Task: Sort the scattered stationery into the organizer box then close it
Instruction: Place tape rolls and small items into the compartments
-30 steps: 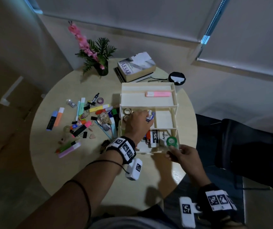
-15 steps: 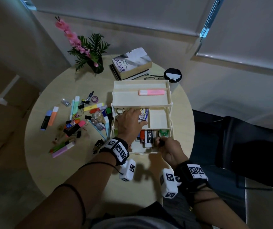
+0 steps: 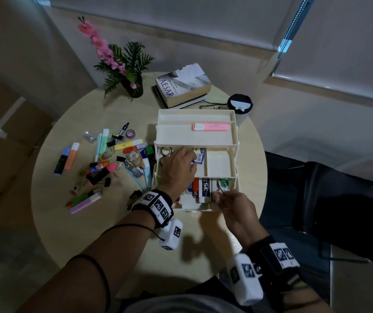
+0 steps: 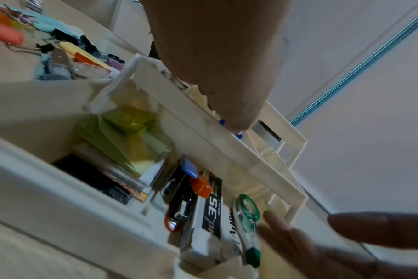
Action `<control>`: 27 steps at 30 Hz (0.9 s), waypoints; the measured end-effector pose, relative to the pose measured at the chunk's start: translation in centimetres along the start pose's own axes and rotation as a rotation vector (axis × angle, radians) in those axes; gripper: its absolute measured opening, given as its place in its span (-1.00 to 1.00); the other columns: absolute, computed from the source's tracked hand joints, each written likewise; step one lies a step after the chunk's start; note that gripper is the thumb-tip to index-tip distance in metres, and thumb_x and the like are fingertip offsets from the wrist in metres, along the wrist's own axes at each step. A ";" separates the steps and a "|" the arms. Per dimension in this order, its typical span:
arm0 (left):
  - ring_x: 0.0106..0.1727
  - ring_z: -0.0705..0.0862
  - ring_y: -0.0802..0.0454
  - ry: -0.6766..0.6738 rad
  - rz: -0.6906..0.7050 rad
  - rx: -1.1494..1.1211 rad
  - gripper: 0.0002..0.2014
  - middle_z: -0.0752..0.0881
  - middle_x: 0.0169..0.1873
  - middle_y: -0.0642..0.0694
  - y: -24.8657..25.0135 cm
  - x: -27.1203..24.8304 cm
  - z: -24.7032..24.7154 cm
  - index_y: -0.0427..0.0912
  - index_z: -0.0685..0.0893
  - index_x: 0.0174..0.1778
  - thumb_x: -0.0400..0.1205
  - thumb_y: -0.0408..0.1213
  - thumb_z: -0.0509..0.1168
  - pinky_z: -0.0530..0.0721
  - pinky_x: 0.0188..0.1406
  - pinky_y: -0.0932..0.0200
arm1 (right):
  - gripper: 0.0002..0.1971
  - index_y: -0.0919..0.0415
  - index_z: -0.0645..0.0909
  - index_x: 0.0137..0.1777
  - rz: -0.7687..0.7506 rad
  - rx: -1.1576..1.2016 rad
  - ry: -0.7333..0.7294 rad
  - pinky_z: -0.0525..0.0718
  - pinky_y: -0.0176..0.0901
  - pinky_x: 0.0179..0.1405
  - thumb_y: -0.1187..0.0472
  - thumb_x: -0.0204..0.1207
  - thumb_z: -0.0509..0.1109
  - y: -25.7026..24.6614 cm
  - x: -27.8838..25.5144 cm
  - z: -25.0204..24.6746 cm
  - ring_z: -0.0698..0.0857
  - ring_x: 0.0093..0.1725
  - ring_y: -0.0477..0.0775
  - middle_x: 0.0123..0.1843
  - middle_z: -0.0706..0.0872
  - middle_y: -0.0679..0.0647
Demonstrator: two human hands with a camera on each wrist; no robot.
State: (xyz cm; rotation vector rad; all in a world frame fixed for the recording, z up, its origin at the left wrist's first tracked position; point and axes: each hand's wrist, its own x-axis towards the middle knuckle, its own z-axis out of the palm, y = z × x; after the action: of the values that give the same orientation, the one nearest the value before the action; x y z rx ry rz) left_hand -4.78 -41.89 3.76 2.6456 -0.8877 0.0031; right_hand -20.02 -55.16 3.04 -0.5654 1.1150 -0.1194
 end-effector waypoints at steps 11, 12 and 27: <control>0.26 0.58 -0.07 -0.097 0.241 0.058 -0.66 0.64 0.28 -0.03 -0.5 -1.5 -0.3 -0.02 0.80 0.25 0.75 0.04 0.22 0.51 0.33 -0.15 | -0.70 0.14 0.63 0.32 -0.874 -2.101 -0.284 0.63 0.10 0.30 0.18 0.67 0.20 0.5 1.2 -1.5 0.67 0.36 0.21 0.35 0.69 0.09; 0.29 0.58 -0.08 -0.104 0.240 0.075 -0.63 0.64 0.32 -0.04 -0.5 -1.8 -0.2 -0.03 0.78 0.29 0.76 0.06 0.20 0.49 0.37 -0.16 | -0.73 0.13 0.65 0.27 -0.884 -2.111 -0.262 0.64 0.11 0.29 0.13 0.70 0.20 0.3 1.3 -1.4 0.68 0.33 0.24 0.30 0.72 0.11; 0.63 0.32 -0.34 -0.268 0.153 0.030 -0.45 0.29 0.67 -0.25 0.2 -2.8 -0.5 -0.19 0.53 0.57 0.77 0.09 0.25 0.26 0.66 -0.44 | -0.67 0.27 0.71 0.21 -1.041 -1.902 -0.154 0.79 0.22 -0.10 0.28 0.46 0.61 -0.3 -1.0 -1.7 0.77 0.00 0.41 0.09 0.76 0.26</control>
State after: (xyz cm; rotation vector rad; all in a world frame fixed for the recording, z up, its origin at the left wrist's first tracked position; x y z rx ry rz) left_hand -7.08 -40.27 4.04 2.6386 -1.1820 -0.3085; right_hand -21.88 -55.71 3.48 -2.7524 0.3480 0.1450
